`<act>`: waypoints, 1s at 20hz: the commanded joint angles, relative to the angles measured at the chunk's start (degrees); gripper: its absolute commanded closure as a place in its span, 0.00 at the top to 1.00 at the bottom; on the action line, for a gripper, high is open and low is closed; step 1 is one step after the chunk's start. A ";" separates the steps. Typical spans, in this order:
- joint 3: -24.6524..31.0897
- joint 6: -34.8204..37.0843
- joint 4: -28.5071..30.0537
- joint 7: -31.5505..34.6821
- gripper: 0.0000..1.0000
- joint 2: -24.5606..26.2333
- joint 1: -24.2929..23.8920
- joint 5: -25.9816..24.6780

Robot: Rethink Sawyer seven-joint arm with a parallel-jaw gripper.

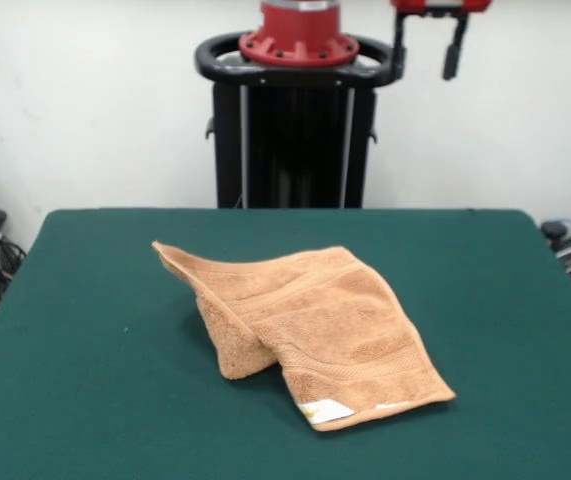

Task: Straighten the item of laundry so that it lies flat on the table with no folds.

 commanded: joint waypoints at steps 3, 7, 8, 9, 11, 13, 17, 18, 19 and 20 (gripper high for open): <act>6.28 5.99 -1.51 -3.67 1.00 4.04 -7.05 0.59; 7.77 6.58 -2.49 -3.40 1.00 3.97 -8.61 -0.34; 8.08 6.50 -2.54 -3.36 1.00 4.02 -8.87 -0.28; 8.50 6.61 -3.06 -3.33 1.00 4.47 -9.29 -0.35; 9.35 8.08 -4.69 -3.06 1.00 5.14 -9.91 -0.34; 9.93 12.68 -8.51 -2.03 1.00 5.40 -9.66 -1.34; 10.93 21.59 -14.55 -1.62 1.00 5.67 -9.89 -2.03; 11.32 22.72 -15.39 -2.08 1.00 6.02 -10.28 -1.97; 11.64 23.14 -15.70 -2.91 1.00 6.15 -10.83 -1.82; 11.90 23.43 -15.91 -3.63 1.00 6.24 -11.34 -1.70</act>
